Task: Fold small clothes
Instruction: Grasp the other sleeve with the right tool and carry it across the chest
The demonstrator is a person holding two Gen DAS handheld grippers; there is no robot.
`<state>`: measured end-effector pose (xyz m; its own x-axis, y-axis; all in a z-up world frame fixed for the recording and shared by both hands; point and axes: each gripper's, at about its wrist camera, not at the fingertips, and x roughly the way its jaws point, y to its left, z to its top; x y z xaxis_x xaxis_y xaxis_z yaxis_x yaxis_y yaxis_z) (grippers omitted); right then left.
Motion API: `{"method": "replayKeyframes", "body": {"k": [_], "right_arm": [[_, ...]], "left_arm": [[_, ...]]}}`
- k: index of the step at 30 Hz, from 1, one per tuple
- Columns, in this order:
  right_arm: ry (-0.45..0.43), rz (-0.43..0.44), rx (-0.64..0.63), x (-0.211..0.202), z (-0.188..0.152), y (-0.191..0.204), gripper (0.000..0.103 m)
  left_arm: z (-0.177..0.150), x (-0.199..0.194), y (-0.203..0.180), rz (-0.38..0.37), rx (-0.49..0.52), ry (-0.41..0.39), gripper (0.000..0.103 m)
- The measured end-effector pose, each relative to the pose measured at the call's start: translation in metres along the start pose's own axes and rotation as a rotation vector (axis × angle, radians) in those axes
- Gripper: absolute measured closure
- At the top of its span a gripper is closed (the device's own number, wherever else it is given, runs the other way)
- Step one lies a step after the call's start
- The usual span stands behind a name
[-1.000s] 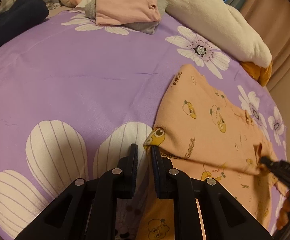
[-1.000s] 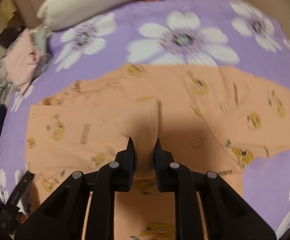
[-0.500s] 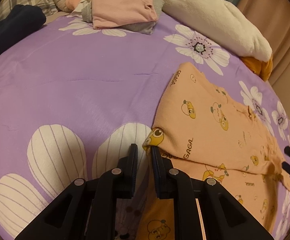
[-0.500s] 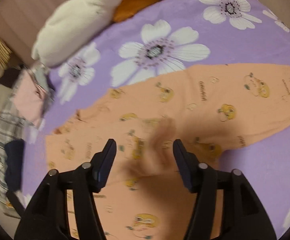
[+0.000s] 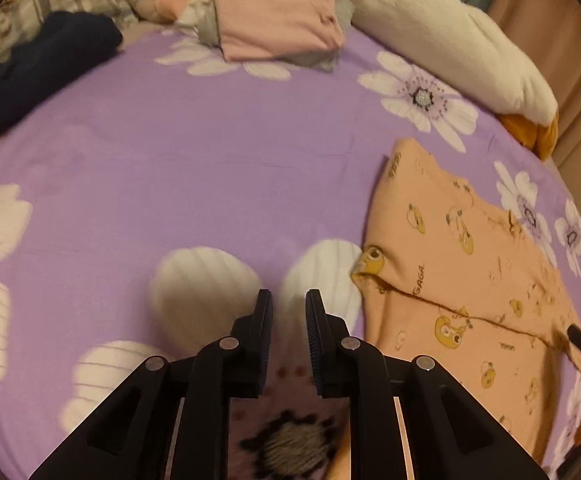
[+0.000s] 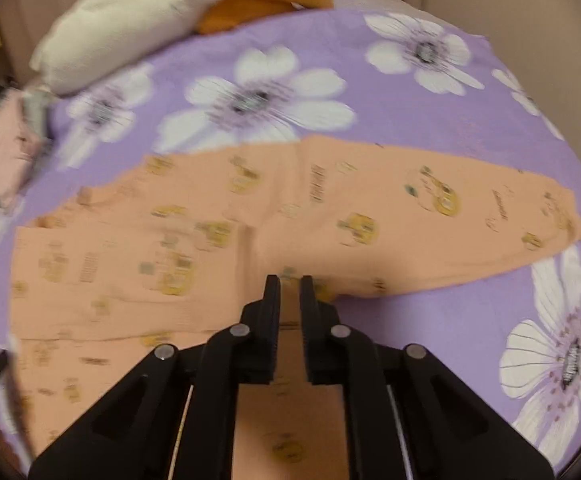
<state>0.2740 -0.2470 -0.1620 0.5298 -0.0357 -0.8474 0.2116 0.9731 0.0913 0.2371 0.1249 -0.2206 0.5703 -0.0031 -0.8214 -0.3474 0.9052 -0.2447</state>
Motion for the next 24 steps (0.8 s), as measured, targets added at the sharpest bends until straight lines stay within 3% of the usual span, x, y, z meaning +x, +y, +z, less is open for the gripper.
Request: {"method": "replayKeyframes", "body": {"k": [3, 6, 7, 9, 10, 11, 14, 15, 16, 17, 18, 19, 21, 23, 24], "right_arm": [[0.007, 0.13, -0.007, -0.003, 0.0, 0.02, 0.09], [0.069, 0.198, -0.025, 0.017, -0.008, 0.039, 0.092], [0.097, 0.16, -0.042, 0.03, -0.013, 0.044, 0.098], [0.113, 0.118, -0.059, 0.043, -0.02, 0.046, 0.101], [0.087, 0.136, -0.061, 0.045, -0.022, 0.044, 0.103], [0.083, 0.141, -0.059, 0.042, -0.023, 0.04, 0.103], [0.11, 0.163, -0.016, 0.041, -0.017, 0.028, 0.103], [0.106, 0.144, -0.015, 0.038, -0.017, 0.026, 0.103], [0.086, 0.065, -0.021, 0.032, -0.017, 0.022, 0.103], [0.065, -0.01, -0.024, 0.024, -0.018, 0.016, 0.1], [0.057, -0.032, -0.02, 0.018, -0.02, 0.011, 0.09], [0.052, -0.044, -0.001, 0.013, -0.02, -0.001, 0.088], [0.064, 0.052, 0.094, 0.001, -0.023, -0.034, 0.084], [0.069, 0.13, 0.189, -0.01, -0.026, -0.064, 0.069], [0.059, 0.152, 0.237, -0.015, -0.027, -0.08, 0.055]], "left_arm": [[0.004, -0.008, 0.007, -0.115, -0.094, -0.074, 0.086], [0.002, 0.005, -0.01, -0.212, -0.03, -0.043, 0.086], [0.0, 0.015, -0.018, -0.206, 0.01, -0.008, 0.086], [-0.003, 0.035, -0.023, -0.147, 0.026, 0.075, 0.086], [-0.005, 0.042, -0.023, -0.117, 0.013, 0.086, 0.086], [-0.005, 0.04, -0.022, -0.131, 0.004, 0.056, 0.086], [-0.004, 0.038, -0.016, -0.141, -0.031, 0.079, 0.086], [-0.005, 0.037, -0.013, -0.135, -0.048, 0.082, 0.086], [-0.005, 0.034, -0.011, -0.126, -0.06, 0.085, 0.086], [-0.004, 0.029, -0.011, -0.117, -0.064, 0.085, 0.086], [-0.003, 0.023, -0.013, -0.111, -0.057, 0.074, 0.085], [-0.002, 0.016, -0.016, -0.099, -0.041, 0.052, 0.085], [-0.001, 0.009, -0.018, -0.117, -0.017, 0.012, 0.085], [0.001, 0.008, -0.023, -0.191, -0.013, -0.009, 0.082], [0.0, 0.011, -0.028, -0.234, -0.023, 0.002, 0.071]]}}
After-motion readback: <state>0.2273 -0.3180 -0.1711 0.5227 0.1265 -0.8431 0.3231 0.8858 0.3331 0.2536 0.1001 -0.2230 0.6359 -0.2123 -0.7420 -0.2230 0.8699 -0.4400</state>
